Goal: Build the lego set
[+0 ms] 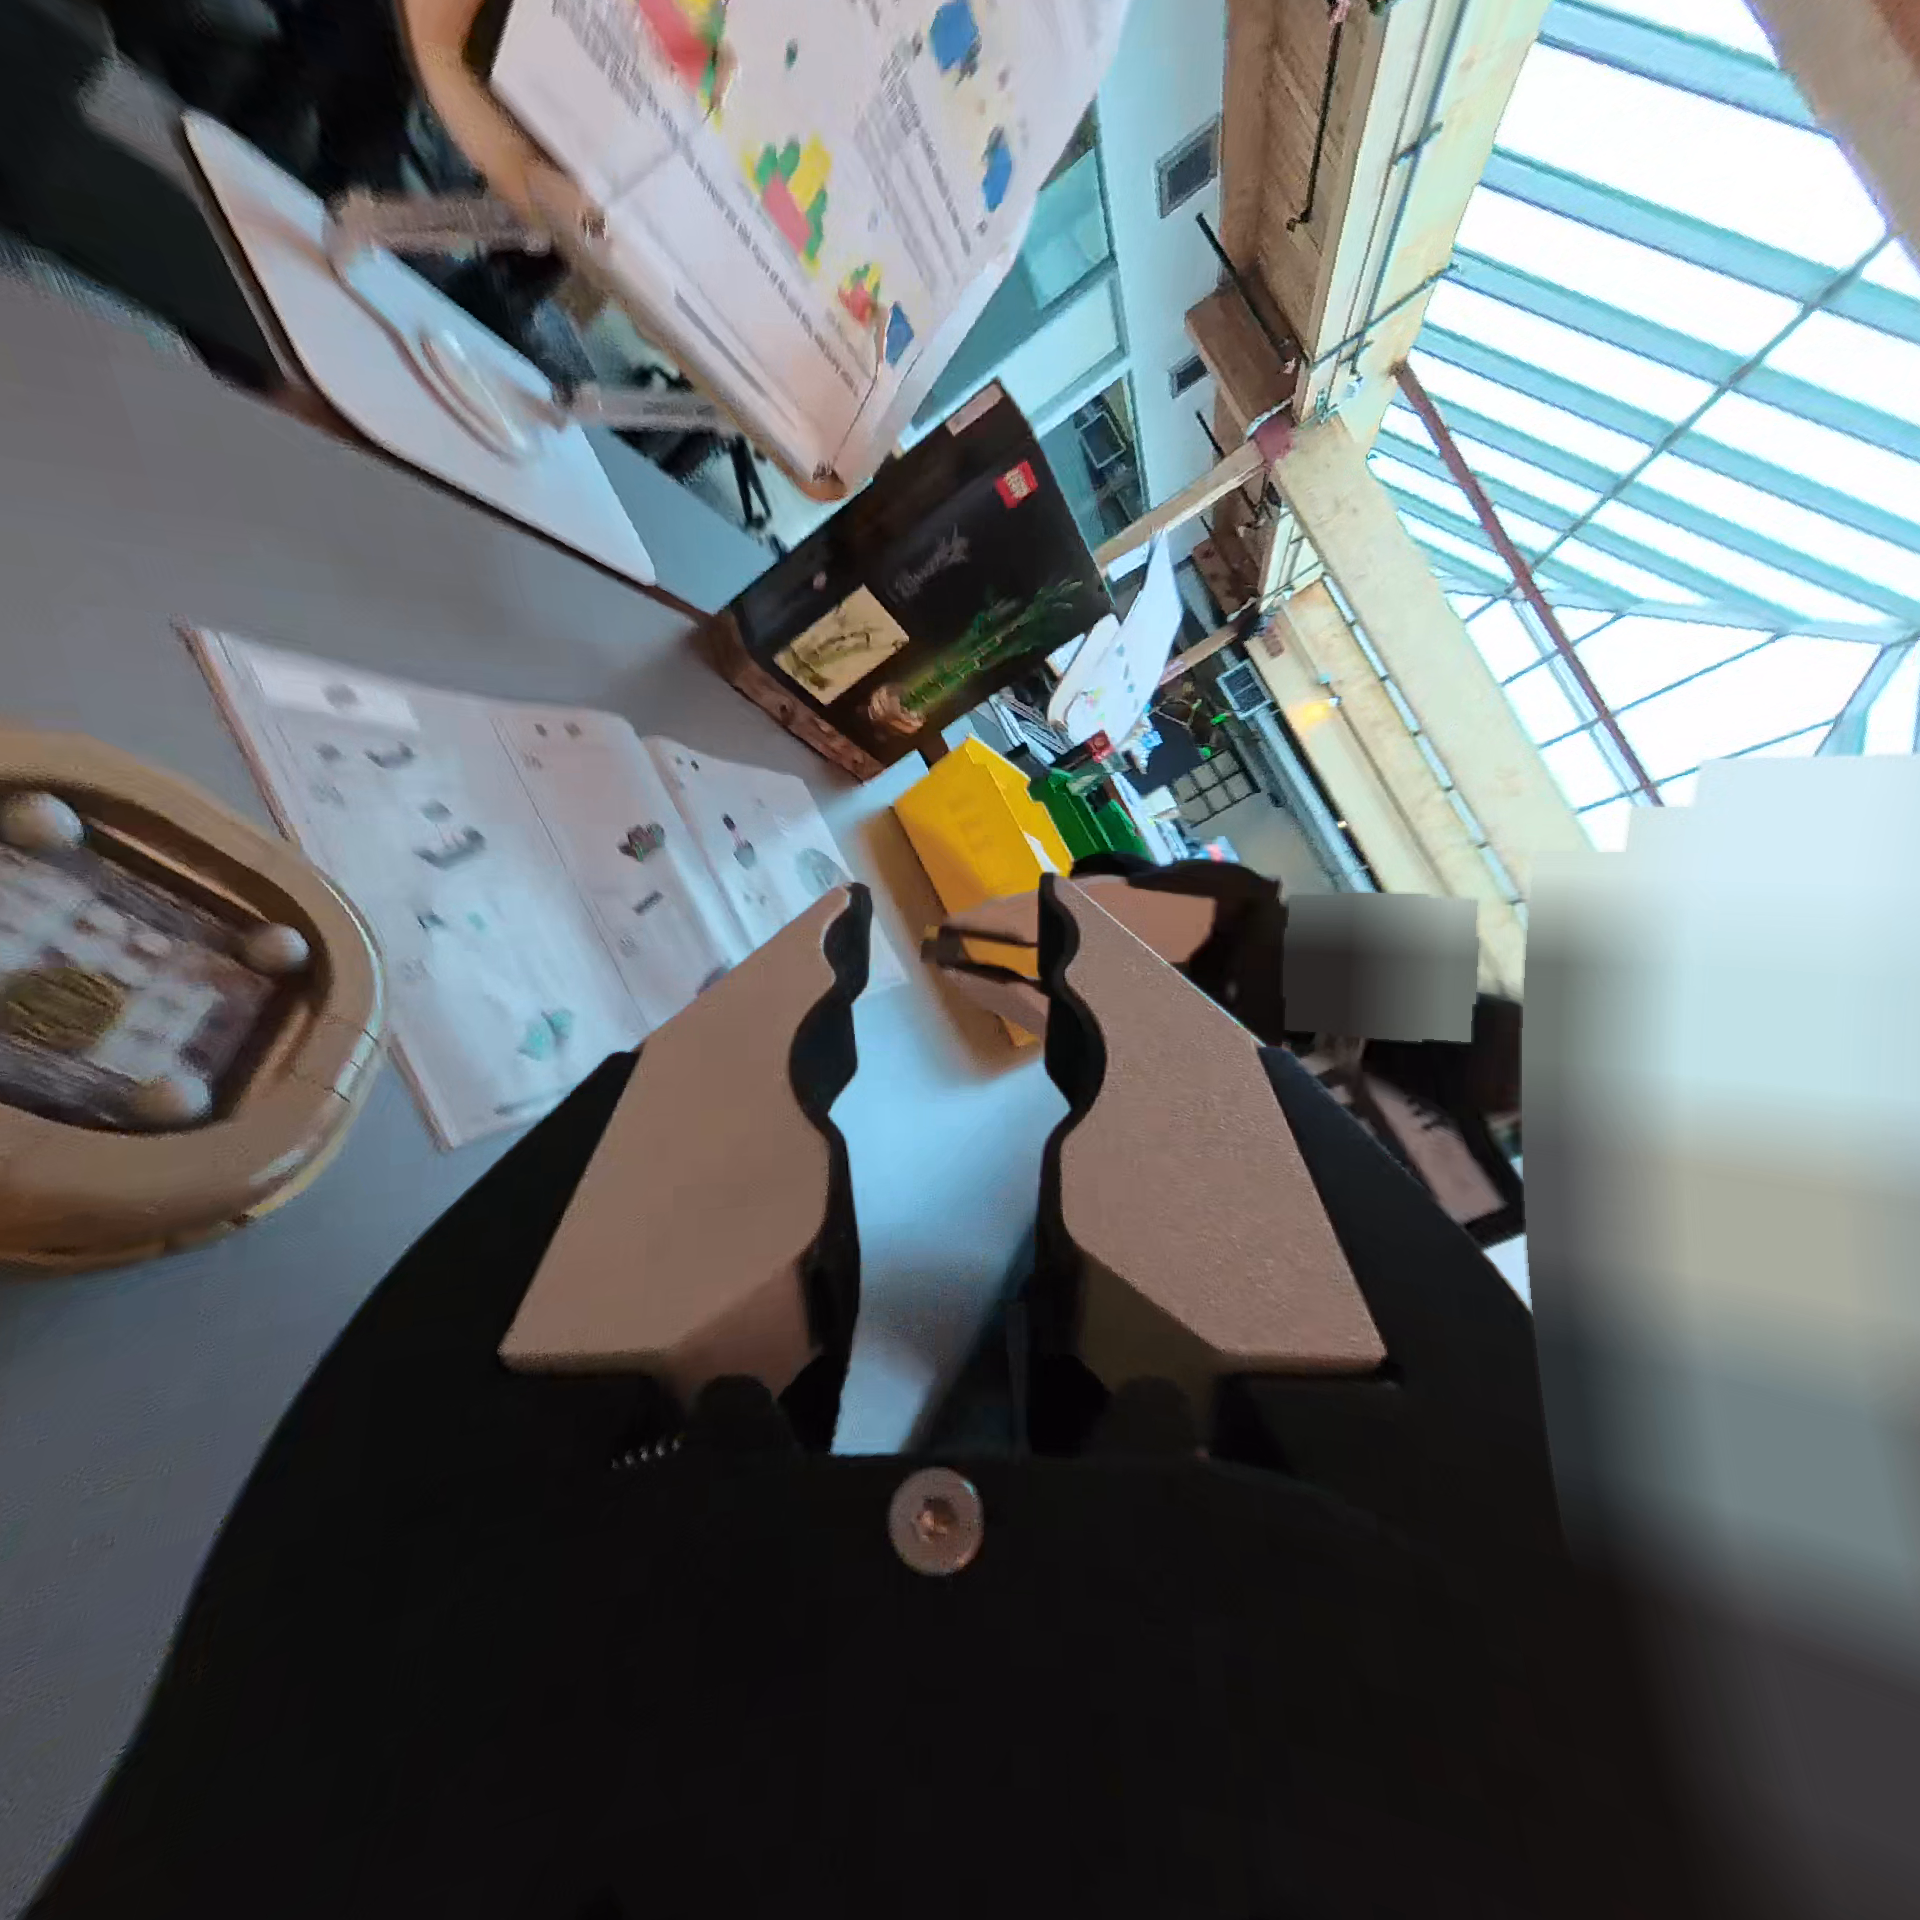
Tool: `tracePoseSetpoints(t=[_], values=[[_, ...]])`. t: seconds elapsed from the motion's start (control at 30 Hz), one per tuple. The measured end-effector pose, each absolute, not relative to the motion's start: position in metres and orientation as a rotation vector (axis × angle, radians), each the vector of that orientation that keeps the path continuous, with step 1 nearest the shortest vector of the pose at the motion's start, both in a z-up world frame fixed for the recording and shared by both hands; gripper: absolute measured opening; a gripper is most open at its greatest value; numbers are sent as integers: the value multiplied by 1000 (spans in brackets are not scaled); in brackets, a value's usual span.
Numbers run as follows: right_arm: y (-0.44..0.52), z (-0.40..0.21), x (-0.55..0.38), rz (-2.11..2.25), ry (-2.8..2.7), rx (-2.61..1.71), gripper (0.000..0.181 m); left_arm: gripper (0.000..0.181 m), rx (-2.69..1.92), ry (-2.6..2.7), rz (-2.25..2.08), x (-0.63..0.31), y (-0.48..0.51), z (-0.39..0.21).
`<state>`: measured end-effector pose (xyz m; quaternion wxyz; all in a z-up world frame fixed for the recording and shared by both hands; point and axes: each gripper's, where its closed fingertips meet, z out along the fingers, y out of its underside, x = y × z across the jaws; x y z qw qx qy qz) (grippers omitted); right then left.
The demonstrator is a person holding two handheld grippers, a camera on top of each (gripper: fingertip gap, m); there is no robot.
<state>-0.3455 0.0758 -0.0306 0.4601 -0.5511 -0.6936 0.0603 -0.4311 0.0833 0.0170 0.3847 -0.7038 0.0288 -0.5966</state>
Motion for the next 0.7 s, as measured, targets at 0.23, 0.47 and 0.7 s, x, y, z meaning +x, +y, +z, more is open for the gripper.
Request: tracePoseSetpoints(t=[0.23, 0.47, 0.7], values=[[27, -89, -270, 595, -2053, -1779, 6, 29, -1759, 310, -1232, -441, 71, 36], [37, -113, -177, 537, -1892, -2323, 6, 29, -1721, 417, -954, -456, 74, 43], [47, -115, -177, 686, -1826, -2196, 7, 29, -1692, 389, -885, -472, 78, 48]])
